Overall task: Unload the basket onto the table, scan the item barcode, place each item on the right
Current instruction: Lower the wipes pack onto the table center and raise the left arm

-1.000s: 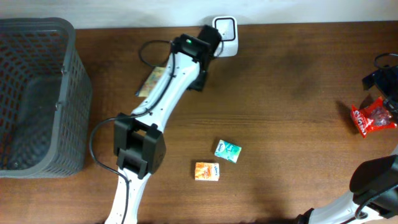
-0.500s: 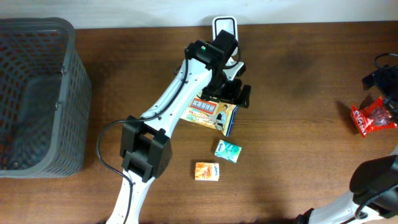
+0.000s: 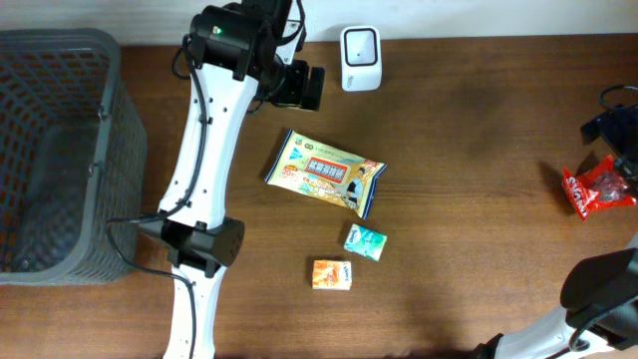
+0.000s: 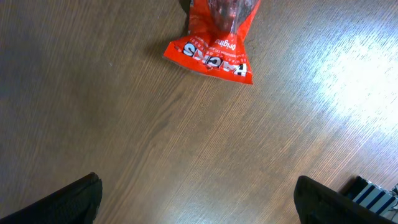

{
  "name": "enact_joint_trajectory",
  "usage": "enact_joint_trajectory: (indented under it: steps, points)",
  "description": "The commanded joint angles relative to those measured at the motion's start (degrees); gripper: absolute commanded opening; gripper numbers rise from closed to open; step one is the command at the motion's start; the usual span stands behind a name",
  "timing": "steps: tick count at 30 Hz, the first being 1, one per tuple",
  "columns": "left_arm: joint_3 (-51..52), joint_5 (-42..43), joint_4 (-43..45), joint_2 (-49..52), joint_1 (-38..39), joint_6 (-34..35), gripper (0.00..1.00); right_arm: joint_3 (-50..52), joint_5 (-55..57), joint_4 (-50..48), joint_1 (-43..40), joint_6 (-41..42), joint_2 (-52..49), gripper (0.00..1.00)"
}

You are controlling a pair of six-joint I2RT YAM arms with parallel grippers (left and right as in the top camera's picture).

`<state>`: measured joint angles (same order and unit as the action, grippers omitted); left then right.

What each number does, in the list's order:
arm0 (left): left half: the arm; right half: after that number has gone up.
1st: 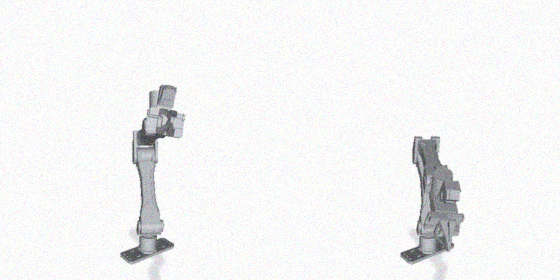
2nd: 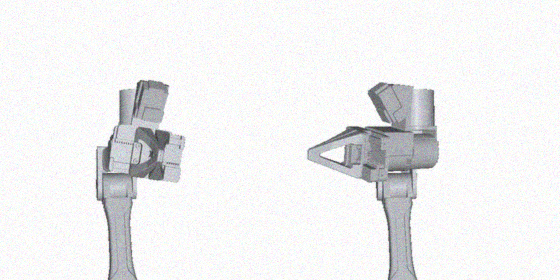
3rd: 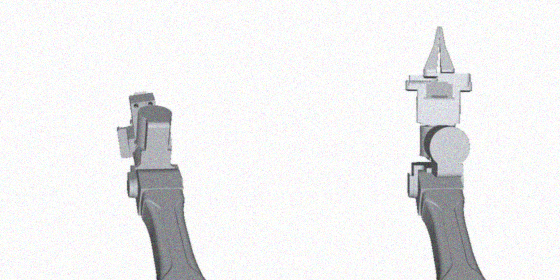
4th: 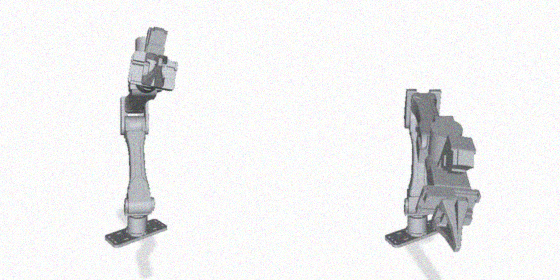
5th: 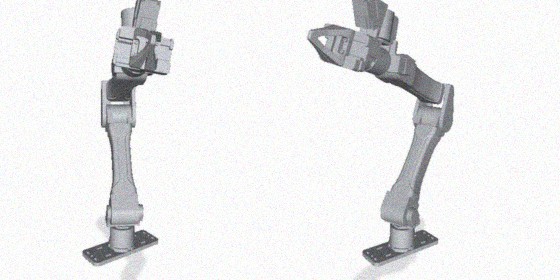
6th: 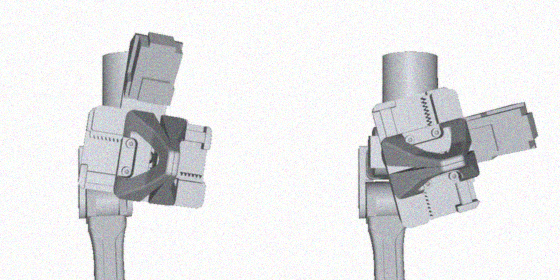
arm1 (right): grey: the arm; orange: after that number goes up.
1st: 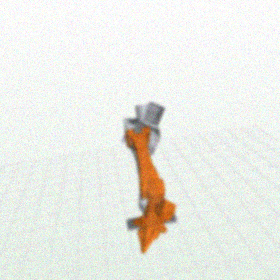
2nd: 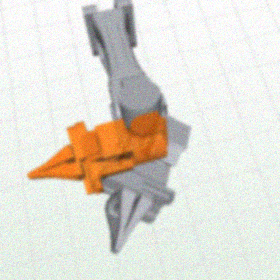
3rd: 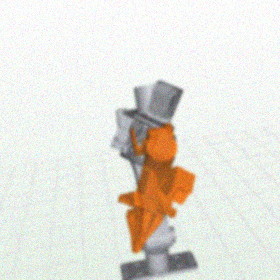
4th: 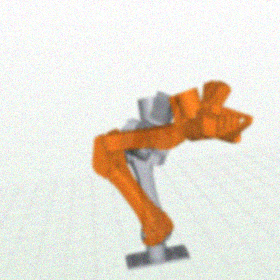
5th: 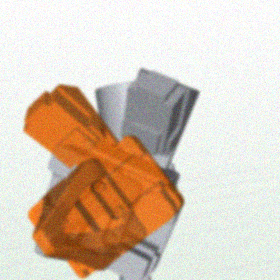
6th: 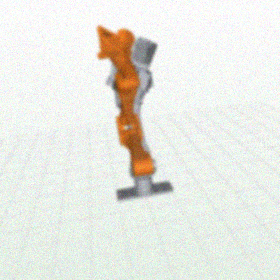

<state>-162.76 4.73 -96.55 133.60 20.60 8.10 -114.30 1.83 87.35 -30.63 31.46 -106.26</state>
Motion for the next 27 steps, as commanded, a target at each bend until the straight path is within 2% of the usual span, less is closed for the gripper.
enact_joint_trajectory:
  steps: [1,8,10,13,16,18,21,24,27]
  points:
    - [-0.3,-5.8,-0.2,-1.0,0.1,-0.9,0.99,0.1,-0.2,-0.7,0.2,0.5,0.0,0.98]
    - [3.2,-5.8,-0.2,-1.0,0.1,-0.9,0.99,0.1,-2.4,-3.2,0.2,0.9,0.0,0.98]
    - [4.5,-5.8,0.4,-0.9,0.1,-0.9,0.99,0.1,-17.2,-3.3,0.3,0.5,0.0,0.98]
    - [5.7,-5.8,1.1,-0.2,0.0,-0.8,0.99,0.1,-30.0,-3.4,2.1,-10.5,0.0,0.99]
    - [6.1,-5.9,1.3,-0.1,-0.4,-0.8,0.99,0.1,-31.3,-5.5,9.9,-21.3,0.0,0.99]
    - [6.1,-6.3,1.6,-0.1,-1.1,1.6,0.99,0.1,-31.1,-6.9,15.1,-26.4,-0.2,1.00]
    - [6.1,-6.1,2.2,-0.1,-3.8,5.8,0.99,0.1,-28.8,-10.9,24.8,-28.1,-0.2,0.99]
    - [6.1,-6.1,1.4,-0.1,-5.0,5.8,0.99,0.1,-28.4,-14.9,30.5,-27.7,-0.7,0.98]
    - [6.1,-6.3,1.0,-0.1,-6.2,5.8,0.99,0.2,-22.7,-18.6,37.1,-33.1,-3.0,0.99]
